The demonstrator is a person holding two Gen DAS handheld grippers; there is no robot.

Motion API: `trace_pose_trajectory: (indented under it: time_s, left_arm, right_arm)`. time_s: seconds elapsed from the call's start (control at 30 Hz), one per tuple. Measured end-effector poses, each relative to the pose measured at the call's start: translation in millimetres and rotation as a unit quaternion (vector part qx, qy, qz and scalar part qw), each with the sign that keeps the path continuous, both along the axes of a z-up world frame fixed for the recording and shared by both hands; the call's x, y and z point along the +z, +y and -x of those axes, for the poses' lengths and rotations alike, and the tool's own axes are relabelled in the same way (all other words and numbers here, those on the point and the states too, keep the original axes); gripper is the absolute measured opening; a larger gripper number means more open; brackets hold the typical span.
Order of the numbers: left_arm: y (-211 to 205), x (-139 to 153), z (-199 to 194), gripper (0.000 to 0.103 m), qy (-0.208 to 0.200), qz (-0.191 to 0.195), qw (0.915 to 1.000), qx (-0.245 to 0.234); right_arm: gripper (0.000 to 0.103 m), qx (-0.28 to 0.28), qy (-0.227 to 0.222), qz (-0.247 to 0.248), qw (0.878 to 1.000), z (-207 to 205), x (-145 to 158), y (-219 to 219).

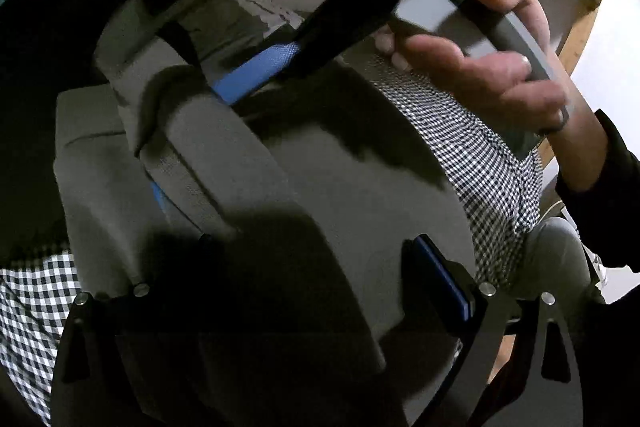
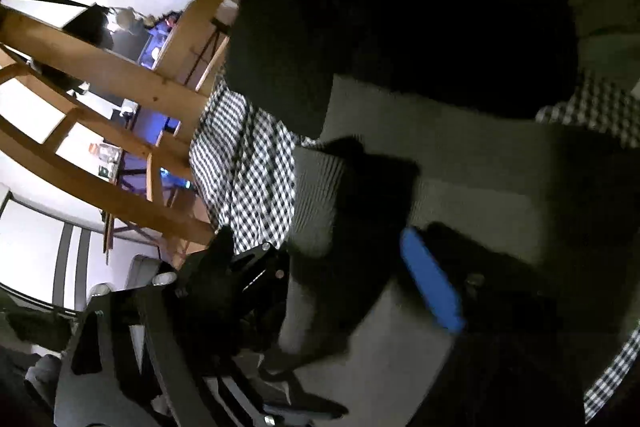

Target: Fold large clothes

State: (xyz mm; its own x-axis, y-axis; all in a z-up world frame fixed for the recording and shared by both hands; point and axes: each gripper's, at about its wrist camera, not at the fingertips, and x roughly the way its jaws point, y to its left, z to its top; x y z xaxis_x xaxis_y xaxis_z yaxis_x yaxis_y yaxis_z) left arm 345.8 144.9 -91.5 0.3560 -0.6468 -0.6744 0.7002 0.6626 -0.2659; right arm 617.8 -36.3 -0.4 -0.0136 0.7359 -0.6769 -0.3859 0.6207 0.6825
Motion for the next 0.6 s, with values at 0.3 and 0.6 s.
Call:
trace_pose_trajectory:
  time_s: [0.3,0.6]
  left_arm:
    - [3.9,9.9,1.1,0.095,-0.016,-0.018,0.9989,0.039]
    - [63.4,42.6,8.0,0.095,-0.028,0.077,0.9826,0.167]
  right_arm:
    - [0.014,-0.034,-0.041,-0.03,0.998,-9.9,6.8,4.4]
    - [0.014,-0.019,0.01,0.031,0.999,-58.6,-8.7,69.7]
